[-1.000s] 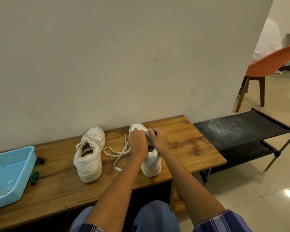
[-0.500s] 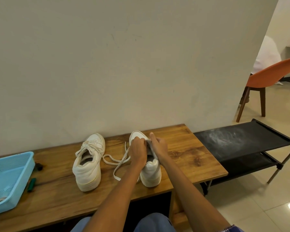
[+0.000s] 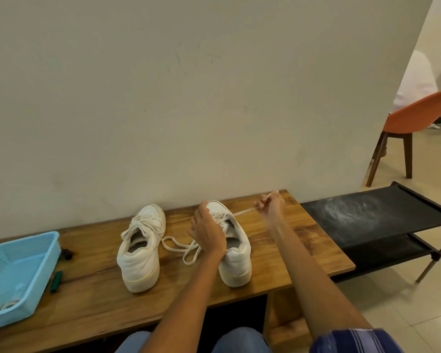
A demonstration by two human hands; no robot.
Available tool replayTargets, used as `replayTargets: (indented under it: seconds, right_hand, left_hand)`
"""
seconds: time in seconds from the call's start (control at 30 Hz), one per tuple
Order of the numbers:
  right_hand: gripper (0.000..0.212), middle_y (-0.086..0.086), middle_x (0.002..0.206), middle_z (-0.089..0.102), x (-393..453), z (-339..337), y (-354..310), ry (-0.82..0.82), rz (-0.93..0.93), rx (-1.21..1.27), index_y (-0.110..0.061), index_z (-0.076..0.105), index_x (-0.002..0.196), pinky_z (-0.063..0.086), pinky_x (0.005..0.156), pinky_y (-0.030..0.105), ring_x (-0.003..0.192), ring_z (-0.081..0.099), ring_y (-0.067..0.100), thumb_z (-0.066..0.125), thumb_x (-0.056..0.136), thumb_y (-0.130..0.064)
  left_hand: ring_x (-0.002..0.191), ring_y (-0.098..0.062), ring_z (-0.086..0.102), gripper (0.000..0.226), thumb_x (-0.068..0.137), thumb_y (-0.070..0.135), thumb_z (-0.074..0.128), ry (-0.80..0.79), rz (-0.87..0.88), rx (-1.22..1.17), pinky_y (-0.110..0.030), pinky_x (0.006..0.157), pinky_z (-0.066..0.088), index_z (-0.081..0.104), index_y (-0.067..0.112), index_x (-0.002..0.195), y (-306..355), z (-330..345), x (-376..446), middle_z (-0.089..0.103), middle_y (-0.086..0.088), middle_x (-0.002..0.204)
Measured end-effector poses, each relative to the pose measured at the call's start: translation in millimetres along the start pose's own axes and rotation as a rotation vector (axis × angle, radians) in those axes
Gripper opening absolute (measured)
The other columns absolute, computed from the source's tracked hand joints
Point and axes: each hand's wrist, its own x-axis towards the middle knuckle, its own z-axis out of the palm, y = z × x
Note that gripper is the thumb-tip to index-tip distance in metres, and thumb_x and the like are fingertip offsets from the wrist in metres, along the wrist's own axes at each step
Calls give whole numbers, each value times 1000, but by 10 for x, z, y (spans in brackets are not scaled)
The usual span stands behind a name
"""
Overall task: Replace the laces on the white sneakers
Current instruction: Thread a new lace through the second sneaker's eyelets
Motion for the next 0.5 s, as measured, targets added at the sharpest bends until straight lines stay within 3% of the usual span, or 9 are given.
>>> replayTargets:
  seconds: [0.03,0.13,0.2,0.27,0.3,0.4,0.43,0.47,0.5]
  right_hand:
    - [29,1,62,41,-13,-6,-14,-55,-25,-171,-13,43,78,39,48,24,45,40,10,32,103,-22]
    - [38,-3,57,39,-32,-31,141,-332,-264,-1118,-13,50,69,25,47,20,50,33,8,49,96,-40]
    - [49,-3,51,31,31,-65,249,-499,-308,-1451,-16,38,52,18,45,21,47,25,9,55,93,-36]
    - [46,-3,51,33,17,-105,252,-430,-293,-1350,-16,42,53,22,47,22,48,28,9,54,95,-29]
    - [39,-2,54,39,-3,-122,200,-275,-265,-1136,-13,51,61,27,49,23,51,33,10,50,97,-28]
    - [33,8,90,63,18,-271,-62,488,-237,-348,-3,63,104,44,68,31,81,58,23,38,102,-25]
    - [36,13,98,64,41,-336,-161,666,-284,-305,1,59,111,43,72,34,89,59,28,36,102,-24]
    - [37,14,98,62,53,-381,-232,732,-343,-367,3,56,114,41,71,34,90,58,29,36,103,-25]
    - [36,11,93,59,49,-381,-272,694,-412,-453,2,54,115,40,68,33,86,58,28,38,102,-27]
  left_hand:
    - [125,-25,42,48,89,5,52,-5,-9,5,-42,94,32,43,18,134,-11,10,5,51,-3,134]
    - [124,-24,42,47,90,6,51,-3,-26,8,-42,94,33,42,20,134,-22,24,3,52,-3,133]
    - [125,-24,41,46,91,6,50,2,-38,18,-41,94,33,41,20,134,-16,19,3,51,-3,134]
    - [125,-24,41,46,92,7,49,3,-47,21,-40,94,33,41,20,135,-18,12,0,51,-3,134]
    - [125,-24,41,45,92,8,49,1,-46,18,-40,94,33,41,19,135,-17,7,5,50,-3,135]
    - [125,-24,41,44,93,10,51,5,-44,15,-40,94,32,41,20,135,-22,12,3,50,-3,135]
    - [125,-24,41,44,93,11,50,7,-44,18,-40,94,32,41,21,134,-25,16,7,50,-3,135]
    - [125,-24,40,44,93,11,50,5,-45,20,-40,94,33,41,21,134,-28,22,6,49,-3,136]
    - [126,-24,40,44,93,11,50,3,-45,24,-40,94,33,41,21,135,-30,26,7,49,-3,136]
